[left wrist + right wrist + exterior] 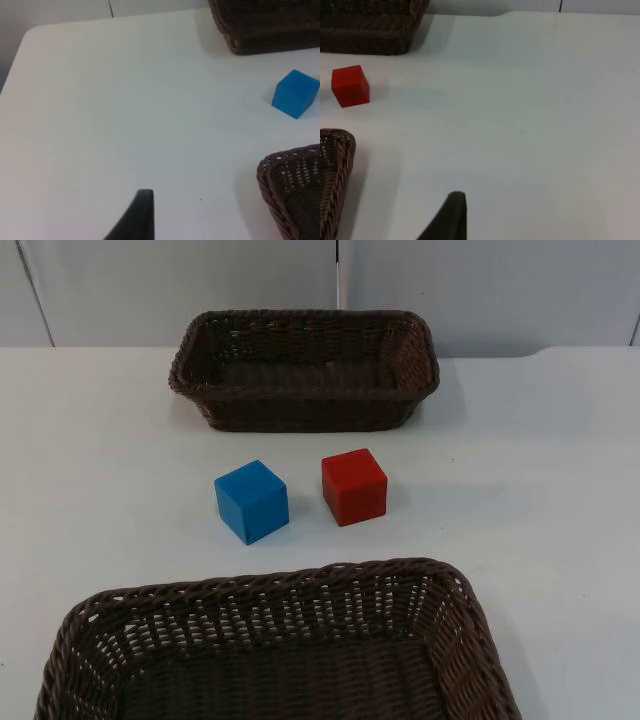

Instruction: Pick up one cube with the left hand and place it into the upper basket. Pick up one cube with the right hand and place it into the lower basket.

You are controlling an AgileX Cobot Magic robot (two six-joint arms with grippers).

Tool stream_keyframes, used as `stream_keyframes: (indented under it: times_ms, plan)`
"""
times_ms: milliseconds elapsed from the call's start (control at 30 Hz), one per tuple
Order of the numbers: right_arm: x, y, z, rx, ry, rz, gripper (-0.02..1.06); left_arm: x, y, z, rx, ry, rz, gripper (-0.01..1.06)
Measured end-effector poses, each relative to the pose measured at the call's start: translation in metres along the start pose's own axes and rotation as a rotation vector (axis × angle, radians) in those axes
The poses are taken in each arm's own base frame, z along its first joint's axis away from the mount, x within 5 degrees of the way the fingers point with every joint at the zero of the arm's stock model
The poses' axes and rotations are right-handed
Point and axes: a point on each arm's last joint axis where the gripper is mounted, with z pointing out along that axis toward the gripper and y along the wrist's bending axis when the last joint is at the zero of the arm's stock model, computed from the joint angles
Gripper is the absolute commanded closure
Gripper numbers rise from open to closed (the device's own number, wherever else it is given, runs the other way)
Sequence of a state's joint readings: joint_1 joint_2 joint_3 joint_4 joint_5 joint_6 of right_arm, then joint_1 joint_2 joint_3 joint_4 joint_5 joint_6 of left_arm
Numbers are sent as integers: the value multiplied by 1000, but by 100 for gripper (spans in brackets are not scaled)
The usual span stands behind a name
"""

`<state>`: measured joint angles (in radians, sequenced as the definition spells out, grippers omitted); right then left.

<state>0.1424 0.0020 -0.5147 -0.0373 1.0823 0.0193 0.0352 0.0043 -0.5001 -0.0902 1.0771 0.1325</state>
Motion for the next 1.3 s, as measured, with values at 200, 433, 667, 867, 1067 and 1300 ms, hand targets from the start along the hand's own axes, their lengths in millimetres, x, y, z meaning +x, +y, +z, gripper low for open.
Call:
stream_keyframes:
  times_ms: [200, 433, 667, 867, 1067, 1300]
  plan:
    - [0, 0, 0, 0, 0, 0, -1, -11, -2, -9, 21, -83, -13, 0]
    - [0, 0, 0, -1, 0, 0, -1, -23, -4, -21, 31, -165, -19, 0]
    - [0, 0, 0, -1, 0, 0, -1, -23, -4, -21, 33, -166, -20, 0]
    - [0, 0, 0, -1, 0, 0, -1, -25, -6, -22, 62, -189, -38, 0]
    - [0, 1, 0, -11, 0, 6, -1, -38, -8, -15, 99, -203, -75, 0]
    - [0, 2, 0, -20, 0, 11, -1, -61, -3, 15, 107, -144, -95, 0]
